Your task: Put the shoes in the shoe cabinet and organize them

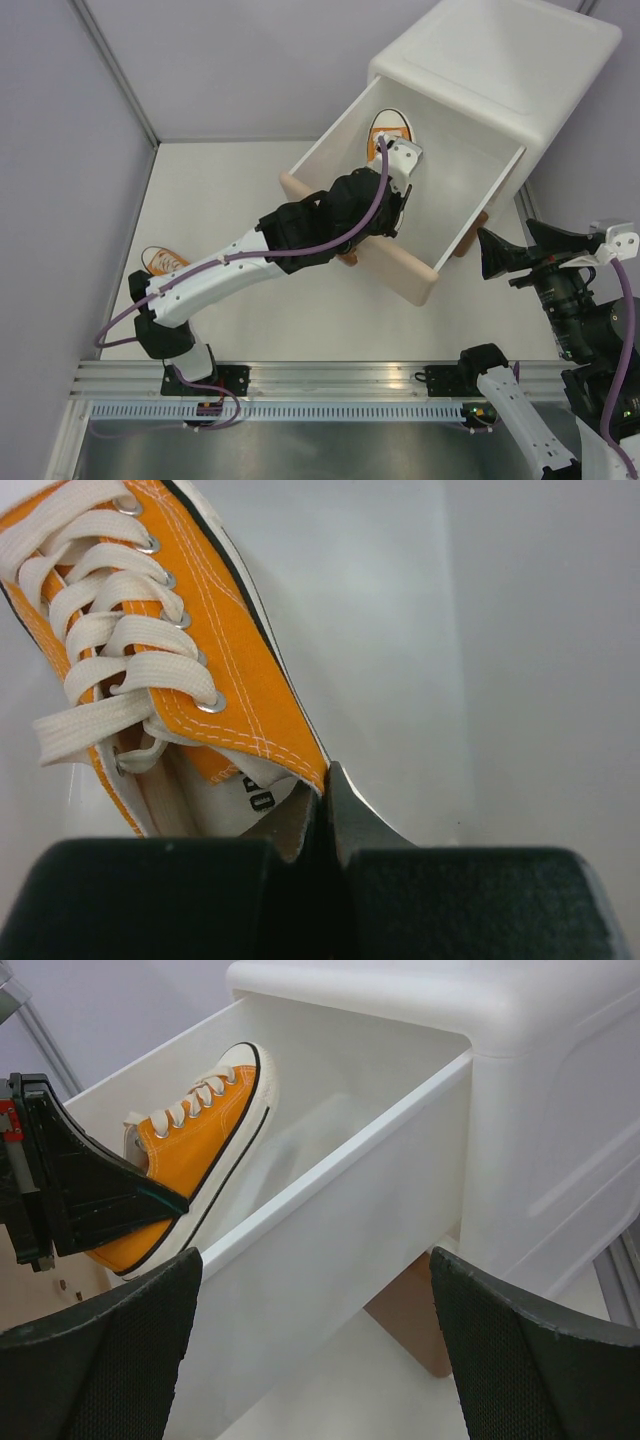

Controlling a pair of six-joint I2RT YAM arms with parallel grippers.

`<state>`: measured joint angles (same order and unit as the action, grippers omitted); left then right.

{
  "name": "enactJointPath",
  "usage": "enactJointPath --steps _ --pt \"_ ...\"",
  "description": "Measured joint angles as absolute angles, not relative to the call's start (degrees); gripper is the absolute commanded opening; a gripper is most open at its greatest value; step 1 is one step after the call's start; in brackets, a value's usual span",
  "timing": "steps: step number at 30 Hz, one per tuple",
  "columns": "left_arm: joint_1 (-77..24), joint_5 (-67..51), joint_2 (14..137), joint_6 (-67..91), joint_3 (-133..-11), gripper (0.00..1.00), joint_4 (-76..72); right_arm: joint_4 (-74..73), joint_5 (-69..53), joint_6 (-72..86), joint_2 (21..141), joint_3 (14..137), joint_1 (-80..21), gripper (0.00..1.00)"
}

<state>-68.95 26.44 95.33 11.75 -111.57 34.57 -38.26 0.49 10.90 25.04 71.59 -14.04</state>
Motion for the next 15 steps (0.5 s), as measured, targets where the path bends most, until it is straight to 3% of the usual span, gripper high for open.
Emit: enactJointPath --steps 15 --pt "-69.2 15.8 97.8 3.2 -114.1 0.02 34.5 -37.9 1.2 10.8 24.4 71.6 -14.0 0.98"
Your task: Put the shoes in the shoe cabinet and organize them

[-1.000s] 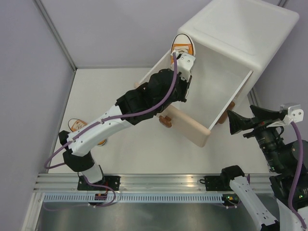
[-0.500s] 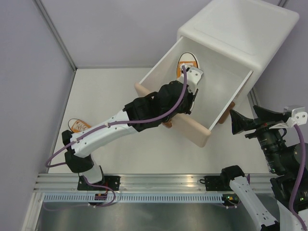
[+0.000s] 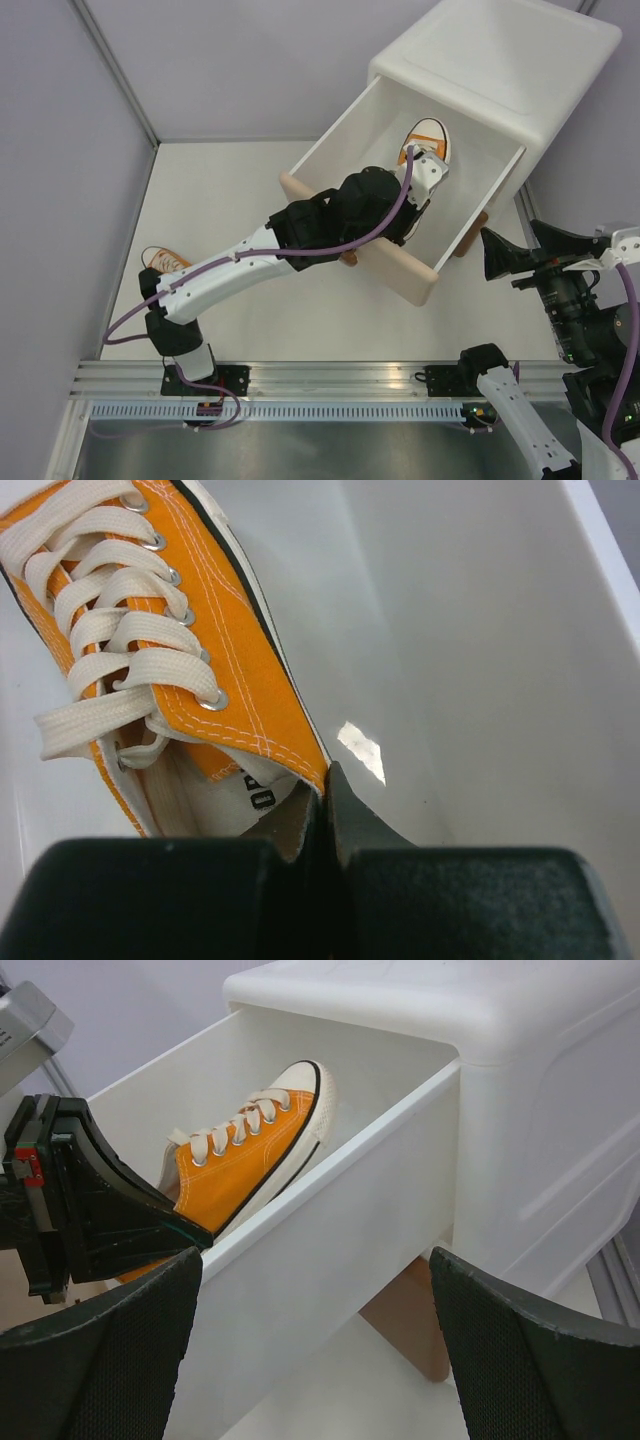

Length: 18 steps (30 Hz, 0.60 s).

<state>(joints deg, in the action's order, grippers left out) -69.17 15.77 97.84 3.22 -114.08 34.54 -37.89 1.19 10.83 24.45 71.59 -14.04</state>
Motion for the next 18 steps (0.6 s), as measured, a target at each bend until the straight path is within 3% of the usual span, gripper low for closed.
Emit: enactJointPath --steps 18 --pt "-67.4 8.5 103.3 -0.5 -118.5 0.03 35.2 -36.8 3.1 9.8 24.2 71.7 -14.0 0.98"
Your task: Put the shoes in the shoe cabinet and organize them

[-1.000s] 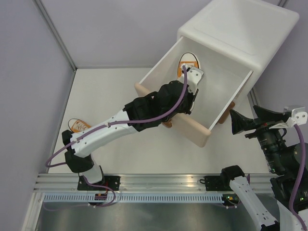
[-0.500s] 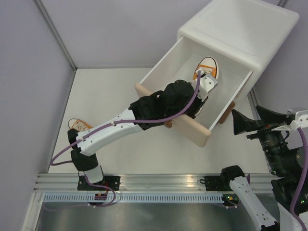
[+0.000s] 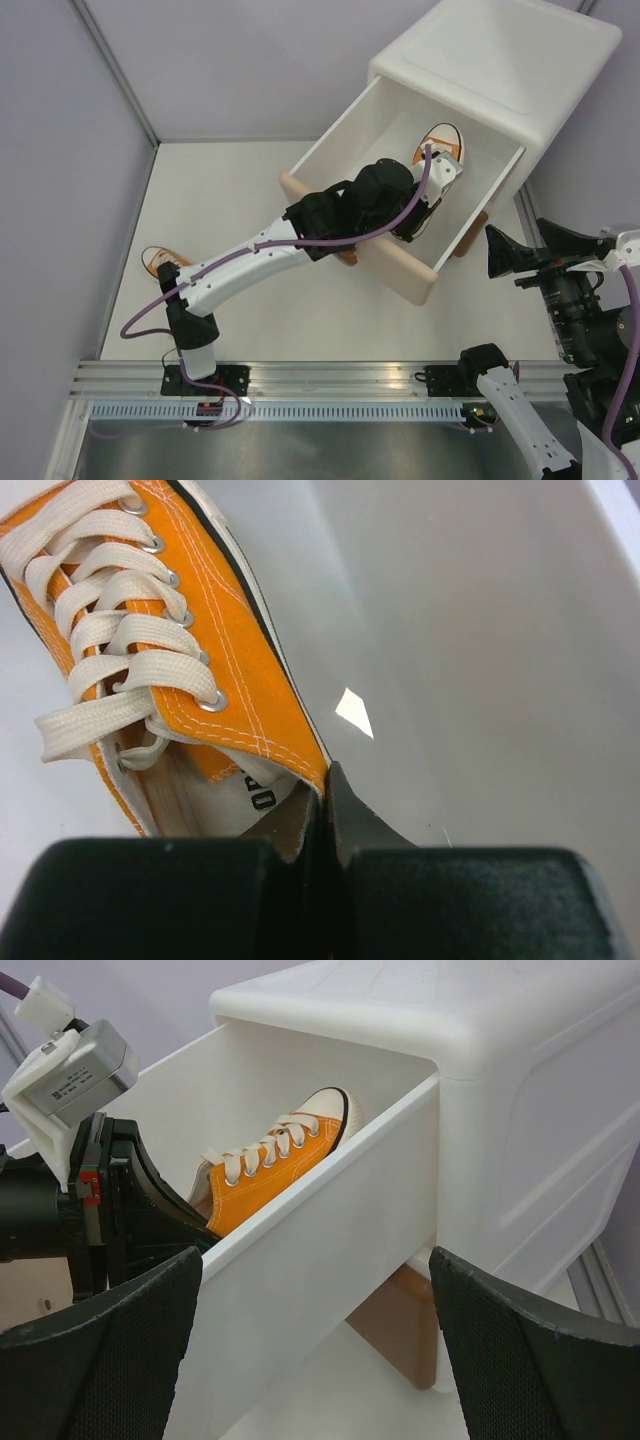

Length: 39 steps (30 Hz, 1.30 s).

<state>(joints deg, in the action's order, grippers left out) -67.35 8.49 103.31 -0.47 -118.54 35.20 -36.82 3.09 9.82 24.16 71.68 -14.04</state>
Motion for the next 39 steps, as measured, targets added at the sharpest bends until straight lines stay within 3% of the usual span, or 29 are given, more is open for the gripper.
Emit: enactJointPath --steps 18,22,25,28,31,37,39 --pt "-66.6 8.6 105.5 -0.6 -121.1 0.24 36.6 -34.2 3.8 8.9 26.7 72.3 -14.0 0.98" --pt "-66.6 10.5 105.5 -0.9 -121.2 0.41 36.7 -34.2 3.8 9.0 26.7 72.3 -14.0 0.98" --pt "-66.5 11.8 105.5 -1.1 -121.2 0.6 36.7 -34.2 3.8 9.0 26.7 72.3 -14.0 0.98" --pt "-66.6 12.2 105.5 -1.1 -121.3 0.7 36.7 -34.2 3.7 9.0 26.7 72.3 -14.0 0.98" --pt "-66.6 12.7 105.2 -1.0 -121.4 0.85 36.7 -34.0 3.7 9.0 26.7 72.3 -14.0 0.98" --pt "-66.5 14.1 104.0 -0.9 -122.3 0.99 36.7 -33.8 3.5 9.0 26.7 72.3 -14.0 0.98" --pt "-66.6 14.9 103.7 -0.9 -123.1 1.0 36.6 -33.8 3.5 9.0 26.7 72.3 -14.0 0.98"
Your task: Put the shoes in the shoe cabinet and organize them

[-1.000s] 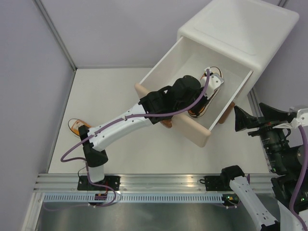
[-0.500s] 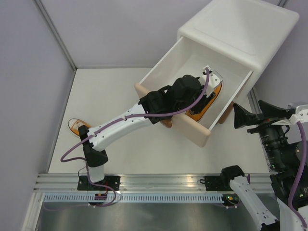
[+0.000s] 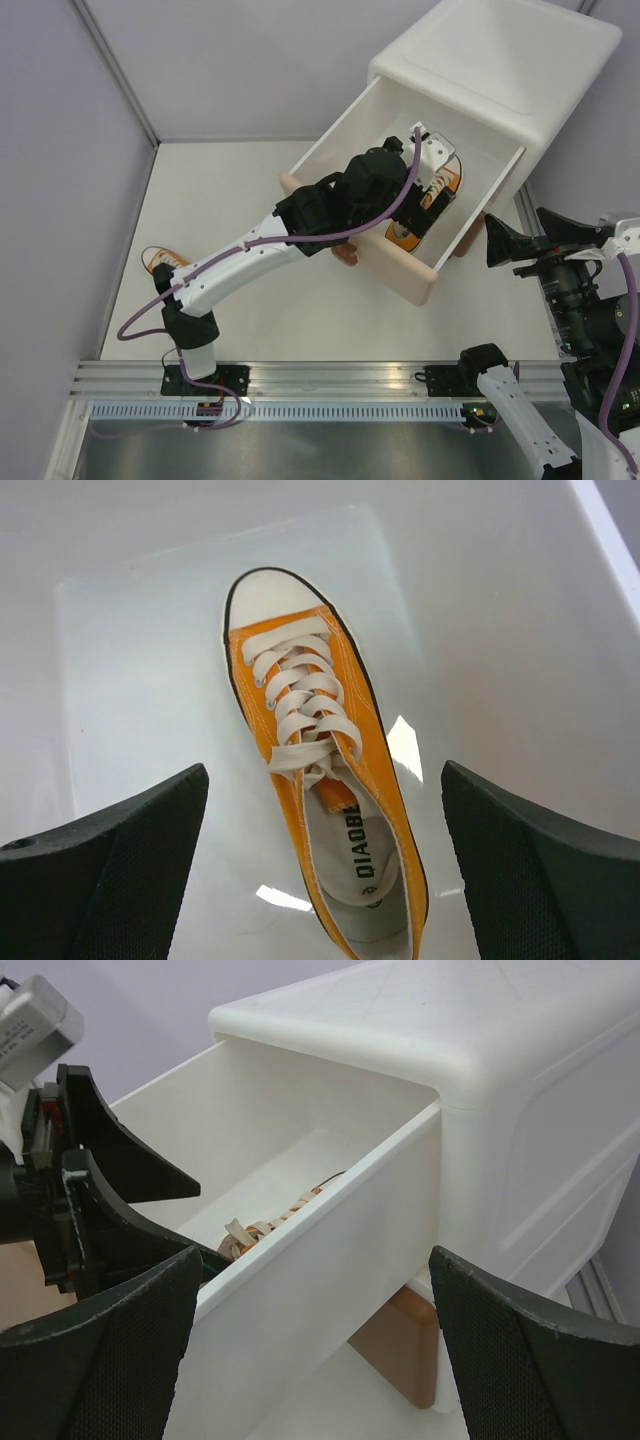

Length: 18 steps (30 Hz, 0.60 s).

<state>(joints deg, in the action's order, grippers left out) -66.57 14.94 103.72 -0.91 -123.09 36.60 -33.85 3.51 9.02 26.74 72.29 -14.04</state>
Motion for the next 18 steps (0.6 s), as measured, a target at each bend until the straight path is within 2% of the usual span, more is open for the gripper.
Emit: enactJointPath --steps 18 --pt "-65.6 22.4 95.9 1.6 -124.3 1.0 35.7 -33.9 3.5 9.2 26.7 72.5 -14.0 0.98"
